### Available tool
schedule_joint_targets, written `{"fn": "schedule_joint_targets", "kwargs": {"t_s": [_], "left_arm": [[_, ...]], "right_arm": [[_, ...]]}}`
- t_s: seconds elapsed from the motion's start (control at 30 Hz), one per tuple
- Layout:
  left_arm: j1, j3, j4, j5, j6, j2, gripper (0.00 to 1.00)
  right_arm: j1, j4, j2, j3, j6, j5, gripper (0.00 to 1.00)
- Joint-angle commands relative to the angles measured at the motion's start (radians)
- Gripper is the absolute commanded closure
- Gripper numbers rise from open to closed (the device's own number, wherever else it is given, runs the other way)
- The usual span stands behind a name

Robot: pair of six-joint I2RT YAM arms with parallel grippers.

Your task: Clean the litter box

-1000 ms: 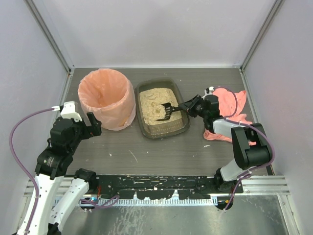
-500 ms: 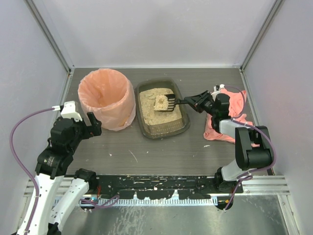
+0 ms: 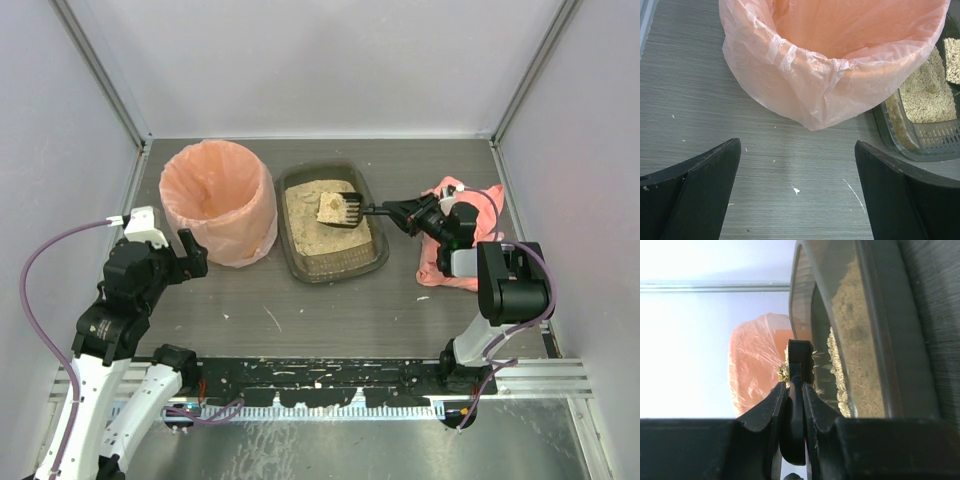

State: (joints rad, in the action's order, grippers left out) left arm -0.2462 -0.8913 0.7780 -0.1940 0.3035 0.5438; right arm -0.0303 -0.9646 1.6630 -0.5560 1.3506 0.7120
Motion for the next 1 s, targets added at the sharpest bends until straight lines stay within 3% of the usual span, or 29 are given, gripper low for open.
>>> {"fn": "schedule_joint_targets", "kwargs": {"t_s": [0.0, 0.1, 0.2, 0.3, 0.4, 0.53, 0.63, 0.77, 0.87, 0.97], "left_arm": [[0.008, -0.01, -0.036, 0.013, -0.001, 0.002, 0.02], [0.007, -0.01, -0.035, 0.011, -0.001, 0.0, 0.02], [0.008, -0.01, -0.037, 0.01, -0.001, 0.0, 0.02], [0.007, -0.01, -0.035, 0.015, -0.001, 0.001, 0.02], [0.008, -0.011, -0.035, 0.007, -0.001, -0.001, 0.02], [0.007, -0.01, -0.036, 0.015, -0.001, 0.001, 0.02], [0.008, -0.009, -0.035, 0.008, -0.001, 0.001, 0.02], [0.01, -0.01, -0.035, 0.01, -0.001, -0.002, 0.02], [0.009, -0.01, -0.036, 0.005, -0.001, -0.001, 0.02], [0.009, -0.009, -0.035, 0.016, -0.001, 0.002, 0.02]], "right_arm": [[0.009, -0.194, -0.001, -0.033, 0.089, 0.057, 0.99], [-0.041, -0.205, -0.01, -0.003, 0.108, 0.024, 0.99], [0.021, -0.198, 0.009, -0.042, 0.08, 0.075, 0.99], [-0.038, -0.243, 0.007, 0.024, 0.115, 0.028, 0.99], [0.023, -0.273, 0.044, -0.018, 0.116, 0.077, 0.99], [-0.029, -0.337, 0.062, 0.026, 0.17, 0.025, 0.99], [0.052, -0.281, 0.082, -0.049, 0.115, 0.08, 0.99], [0.005, -0.282, 0.067, -0.001, 0.134, 0.012, 0.99], [0.072, -0.212, 0.073, -0.073, 0.067, 0.07, 0.99], [0.0, -0.183, 0.033, -0.008, 0.073, -0.004, 0.99]]}}
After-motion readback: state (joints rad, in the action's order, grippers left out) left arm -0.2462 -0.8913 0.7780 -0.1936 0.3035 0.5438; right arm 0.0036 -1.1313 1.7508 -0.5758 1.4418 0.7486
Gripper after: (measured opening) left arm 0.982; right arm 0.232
